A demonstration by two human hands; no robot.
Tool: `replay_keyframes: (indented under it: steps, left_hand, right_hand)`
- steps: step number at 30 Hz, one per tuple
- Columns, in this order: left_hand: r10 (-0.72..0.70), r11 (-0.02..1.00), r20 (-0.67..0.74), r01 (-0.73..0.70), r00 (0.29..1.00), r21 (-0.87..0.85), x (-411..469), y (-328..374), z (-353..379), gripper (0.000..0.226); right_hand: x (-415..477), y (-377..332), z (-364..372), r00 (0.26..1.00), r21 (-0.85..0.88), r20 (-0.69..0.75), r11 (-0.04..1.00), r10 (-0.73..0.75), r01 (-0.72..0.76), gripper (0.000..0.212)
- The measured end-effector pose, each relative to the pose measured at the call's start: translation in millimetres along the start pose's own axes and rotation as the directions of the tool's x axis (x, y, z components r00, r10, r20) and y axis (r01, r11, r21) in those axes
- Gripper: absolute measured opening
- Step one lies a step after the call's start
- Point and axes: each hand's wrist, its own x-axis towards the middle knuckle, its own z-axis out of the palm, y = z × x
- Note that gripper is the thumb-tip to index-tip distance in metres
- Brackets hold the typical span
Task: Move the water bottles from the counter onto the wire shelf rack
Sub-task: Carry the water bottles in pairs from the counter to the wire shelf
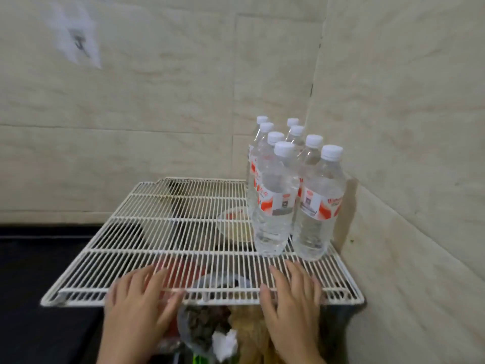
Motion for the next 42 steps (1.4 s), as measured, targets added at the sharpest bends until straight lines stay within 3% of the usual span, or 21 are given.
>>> replay_keyframes:
  steps: [3,6,11,16,18,25,33,42]
  left_hand:
    - [-0.113,0.993,-0.068,0.114,0.991,0.008,-31.3,-33.9,-0.3,0.088]
    - [-0.282,0.959,-0.07,0.282,0.957,-0.008,-59.4,-72.5,1.7,0.056]
    - [-0.525,0.851,-0.207,0.51,0.826,-0.124,-116.3,-133.3,-13.8,0.053]
    - [-0.65,0.759,-0.256,0.629,0.716,-0.169,-169.7,-197.4,-29.0,0.053]
    - [-0.698,0.714,-0.271,0.673,0.663,-0.192,-190.6,-228.7,-34.2,0.053]
    - [-0.829,0.551,-0.245,0.806,0.502,-0.214,-265.5,-361.4,-66.8,0.057]
    - [-0.869,0.474,-0.237,0.867,0.434,-0.153,-341.3,-476.4,-110.0,0.058]
    - [-0.962,0.252,-0.17,0.933,0.213,-0.257,-416.8,-537.7,-103.0,0.055]
  right_hand:
    - [-12.2,-27.4,13.9,0.977,-0.02,0.046,0.978,-0.208,0.209,0.04]
    - [-22.1,-59.6,21.7,0.941,0.068,0.072,0.943,-0.33,0.325,0.04]
    - [-48.4,-128.0,35.9,0.808,0.312,0.098,0.789,-0.581,0.53,0.047]
    - [-81.0,-201.5,53.7,0.687,0.515,0.176,0.661,-0.705,0.546,0.047]
    - [-96.9,-233.2,67.3,0.592,0.536,0.287,0.638,-0.753,0.553,0.053]
    - [-169.5,-364.2,109.0,0.323,0.55,0.491,0.575,-0.809,0.606,0.062]
    - [-259.2,-489.0,126.5,0.166,0.602,0.499,0.479,-0.85,0.64,0.063]
    - [-350.7,-574.8,155.6,-0.091,0.672,0.531,0.353,-0.842,0.651,0.064]
